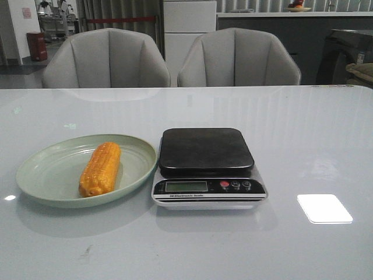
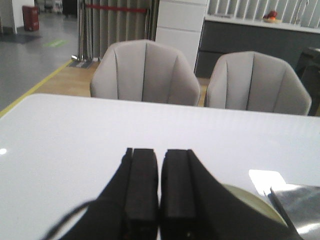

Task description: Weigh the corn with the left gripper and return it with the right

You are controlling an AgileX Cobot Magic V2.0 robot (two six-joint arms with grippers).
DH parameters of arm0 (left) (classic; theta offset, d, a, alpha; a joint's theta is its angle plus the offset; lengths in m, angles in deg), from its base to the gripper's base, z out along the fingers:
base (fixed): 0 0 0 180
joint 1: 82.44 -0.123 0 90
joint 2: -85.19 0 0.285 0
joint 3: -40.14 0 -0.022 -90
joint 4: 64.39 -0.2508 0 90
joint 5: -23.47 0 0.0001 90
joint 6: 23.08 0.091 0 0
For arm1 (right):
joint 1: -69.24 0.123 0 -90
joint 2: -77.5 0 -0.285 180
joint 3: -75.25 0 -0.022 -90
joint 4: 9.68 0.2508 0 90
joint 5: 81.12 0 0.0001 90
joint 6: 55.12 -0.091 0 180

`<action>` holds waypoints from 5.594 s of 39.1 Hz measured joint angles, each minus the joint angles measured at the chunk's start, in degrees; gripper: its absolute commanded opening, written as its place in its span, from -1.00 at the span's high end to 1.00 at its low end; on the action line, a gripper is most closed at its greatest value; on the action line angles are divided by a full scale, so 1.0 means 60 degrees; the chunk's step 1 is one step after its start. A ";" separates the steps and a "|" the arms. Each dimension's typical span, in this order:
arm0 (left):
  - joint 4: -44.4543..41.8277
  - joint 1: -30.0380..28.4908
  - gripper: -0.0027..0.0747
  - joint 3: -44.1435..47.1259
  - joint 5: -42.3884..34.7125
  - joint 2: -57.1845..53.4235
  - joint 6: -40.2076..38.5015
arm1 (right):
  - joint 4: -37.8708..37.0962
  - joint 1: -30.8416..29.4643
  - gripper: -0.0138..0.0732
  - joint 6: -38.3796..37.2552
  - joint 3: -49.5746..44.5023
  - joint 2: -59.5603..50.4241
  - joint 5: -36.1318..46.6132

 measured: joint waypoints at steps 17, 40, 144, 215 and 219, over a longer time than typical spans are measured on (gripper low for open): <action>0.0030 0.0306 0.60 0.0798 0.0332 0.0356 0.0000 | 0.0000 0.0000 0.32 0.0000 0.0000 0.0000 0.0000; -0.0239 0.1268 -0.64 0.0131 0.0960 0.2307 0.0000 | -0.0015 0.0000 0.32 0.0000 0.0000 0.0000 0.0000; 0.2553 0.5326 0.27 -1.0091 0.2765 1.6088 -0.0528 | -0.0015 0.0000 0.32 0.0000 0.0000 0.0000 0.0000; 0.2739 0.5213 -0.34 -0.7884 0.1840 1.3845 -0.0078 | -0.0015 0.0000 0.32 0.0000 0.0000 0.0000 0.0000; 0.2355 0.5114 -0.34 -0.6970 0.1645 1.2762 -0.0078 | -0.0015 0.0000 0.32 0.0000 0.0000 0.0000 0.0000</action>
